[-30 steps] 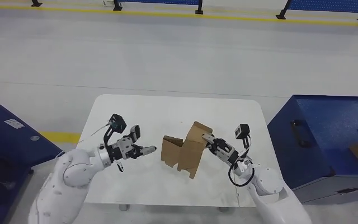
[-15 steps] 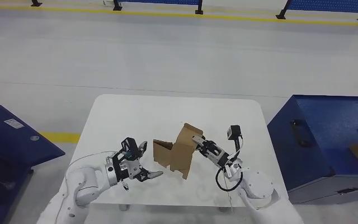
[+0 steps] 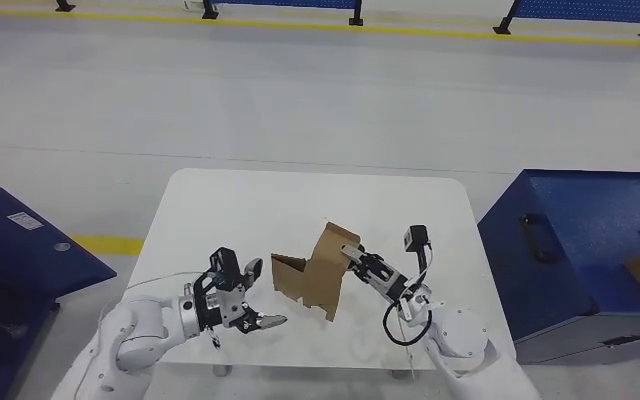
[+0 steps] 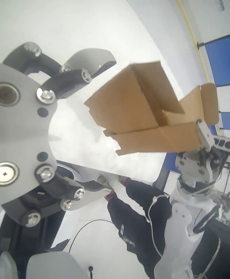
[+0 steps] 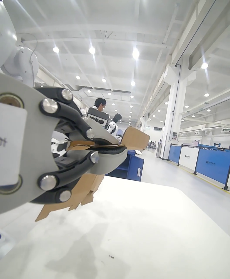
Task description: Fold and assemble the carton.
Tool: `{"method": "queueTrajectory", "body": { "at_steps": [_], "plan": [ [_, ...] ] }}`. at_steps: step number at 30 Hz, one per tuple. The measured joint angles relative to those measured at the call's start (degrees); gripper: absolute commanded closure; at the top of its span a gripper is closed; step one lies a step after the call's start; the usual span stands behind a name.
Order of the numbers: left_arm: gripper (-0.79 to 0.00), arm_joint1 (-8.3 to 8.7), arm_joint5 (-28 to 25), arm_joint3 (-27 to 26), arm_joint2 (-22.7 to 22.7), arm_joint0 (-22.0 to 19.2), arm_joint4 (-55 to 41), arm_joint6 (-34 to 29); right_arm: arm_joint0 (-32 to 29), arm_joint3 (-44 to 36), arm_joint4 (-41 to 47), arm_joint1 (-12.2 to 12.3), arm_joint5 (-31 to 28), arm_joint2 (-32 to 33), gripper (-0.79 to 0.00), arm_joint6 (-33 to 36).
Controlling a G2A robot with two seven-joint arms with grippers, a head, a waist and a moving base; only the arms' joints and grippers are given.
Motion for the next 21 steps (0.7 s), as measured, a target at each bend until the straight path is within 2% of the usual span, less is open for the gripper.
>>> {"method": "queueTrajectory", "body": {
  "at_steps": [3, 6, 14, 21],
  "plan": [
    [-0.785, -0.30, 1.7, -0.1, 2.2, -0.5, 3.4, 1.1, -0.3, -0.3, 0.0, -0.1, -0.1, 0.0, 0.000, 0.3],
    [-0.785, -0.39, -0.3, -0.2, 4.3, -0.9, 3.4, 1.2, -0.3, -0.2, -0.1, -0.1, 0.0, 0.2, 0.000, 0.2],
    [-0.785, 0.04, -4.9, -0.9, 6.2, -1.1, -0.7, -1.2, 0.1, 0.5, -1.0, -0.4, -0.1, 0.7, 0.000, -1.5],
    [-0.785, 0.72, -7.0, -3.8, 8.1, -0.2, -3.6, -4.1, 0.8, 1.3, -1.3, -1.0, 0.1, -1.0, 0.000, -2.5]
  ]
}}
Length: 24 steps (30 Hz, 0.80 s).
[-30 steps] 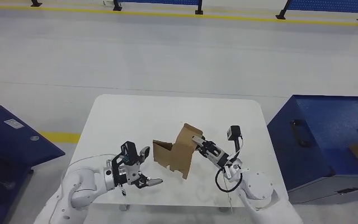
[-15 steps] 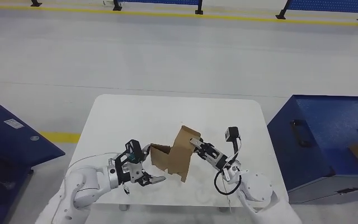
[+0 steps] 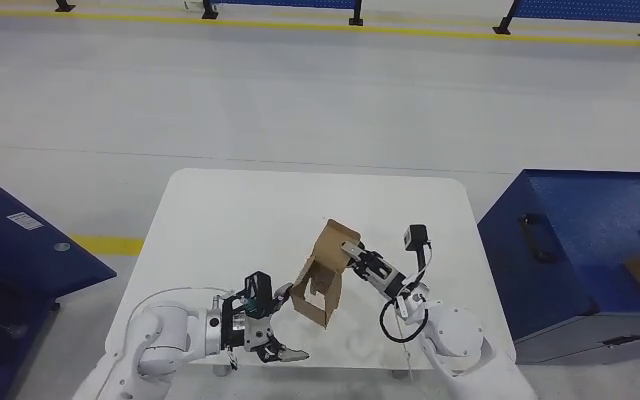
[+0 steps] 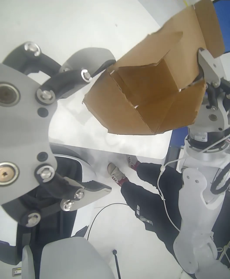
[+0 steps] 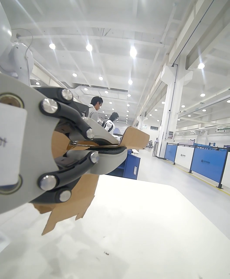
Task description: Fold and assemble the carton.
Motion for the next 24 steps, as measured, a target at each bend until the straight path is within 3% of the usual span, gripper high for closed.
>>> {"method": "queueTrajectory", "body": {
  "at_steps": [10, 24],
  "plan": [
    [-0.785, 1.26, 0.0, -1.8, 4.0, -1.2, -1.7, -2.5, 0.0, 1.1, -0.5, -0.8, 0.3, -3.6, 0.000, 0.6],
    [-0.785, 1.45, 1.3, 1.3, 6.8, -3.8, -1.7, -1.7, -0.7, 1.8, 2.8, -1.4, 1.4, -4.4, 0.000, 2.9]
  ]
}}
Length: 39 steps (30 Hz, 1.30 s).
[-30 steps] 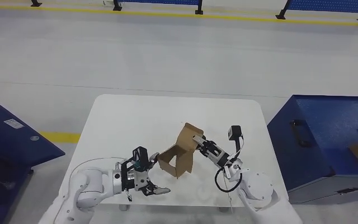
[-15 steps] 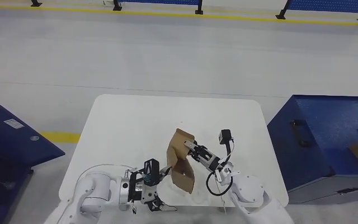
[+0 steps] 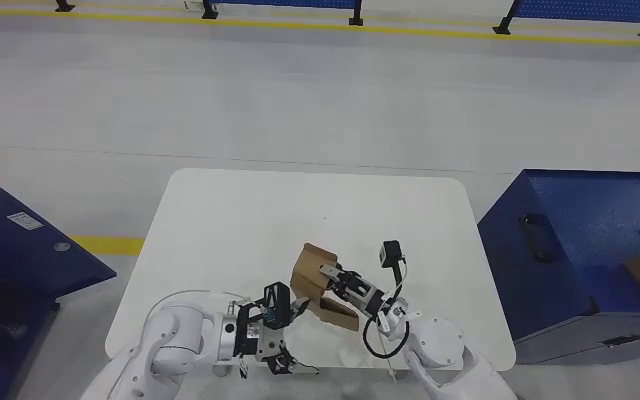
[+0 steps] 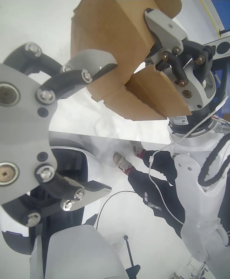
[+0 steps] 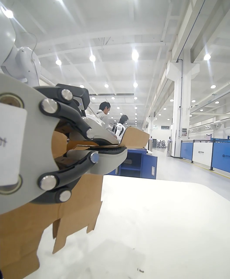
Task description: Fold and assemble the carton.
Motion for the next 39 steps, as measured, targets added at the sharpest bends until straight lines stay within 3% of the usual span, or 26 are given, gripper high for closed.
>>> {"method": "queueTrajectory", "body": {
  "at_steps": [26, 32, 35, 39],
  "plan": [
    [-0.785, 0.13, 2.2, 0.9, 0.7, -0.8, 0.8, 0.6, 0.4, 0.8, 2.1, -0.2, 1.5, 1.4, 0.000, 1.3],
    [-0.785, 0.50, 3.9, 1.4, -2.2, 0.1, 2.0, 4.4, 3.1, 4.0, 20.7, -1.1, 7.7, 4.7, 0.000, 1.8],
    [-0.785, 0.94, 4.4, -0.1, -4.9, 1.5, 4.2, 6.8, 5.4, 8.3, 31.2, -1.4, 13.1, 6.5, 0.000, 4.0],
    [-0.785, 1.27, 5.6, -3.3, -8.9, 4.4, 8.7, 14.6, 9.1, 15.3, 44.9, -2.0, 22.6, 7.5, 0.000, 5.9]
  ]
}}
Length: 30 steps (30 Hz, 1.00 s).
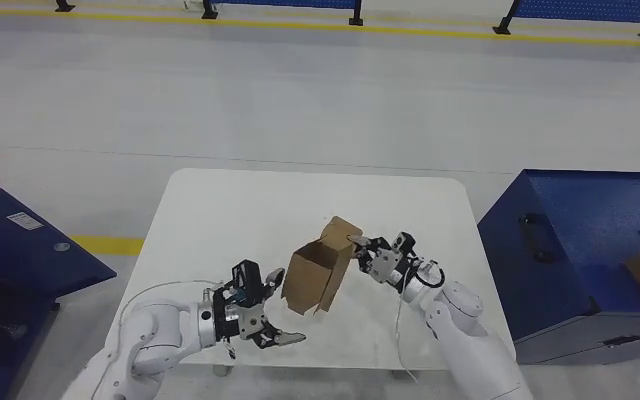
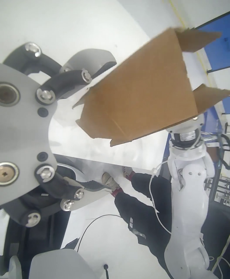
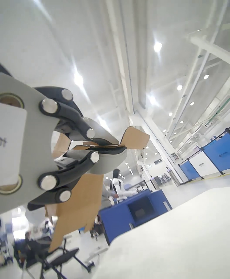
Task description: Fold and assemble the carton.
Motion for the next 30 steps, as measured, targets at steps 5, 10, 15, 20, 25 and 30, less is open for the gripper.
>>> {"method": "queueTrajectory", "body": {
  "at_steps": [5, 10, 15, 20, 25, 30],
  "plan": [
    [-0.785, -0.05, 5.3, -3.0, -3.7, 3.8, 9.7, 13.8, 3.9, 8.3, 14.8, -1.2, 11.2, -1.2, 0.000, -0.5],
    [-0.785, -0.06, 5.3, -3.0, -3.7, 3.8, 9.9, 14.4, 5.9, 12.6, 23.0, -1.9, 18.5, -2.6, 0.000, -0.5],
    [-0.785, -0.07, 5.8, -3.3, -4.0, 3.8, 10.4, 14.1, 5.5, 12.5, 23.5, -1.9, 18.2, -2.5, 0.000, -1.1],
    [-0.785, -0.56, 20.0, -8.0, -3.6, 7.1, 23.4, 20.6, 5.8, 13.8, 32.4, -2.6, 19.8, -1.4, 0.000, -6.0],
    [-0.785, -1.20, 36.4, -8.4, -0.6, 10.7, 38.8, 28.3, 6.8, 15.1, 40.4, -3.0, 22.6, -0.9, 0.000, -11.2],
    [-0.785, -2.16, 44.7, -7.3, 3.1, 10.3, 43.6, 29.5, 6.8, 14.5, 41.4, -3.3, 22.5, -1.3, 0.000, -13.1]
  ]
}}
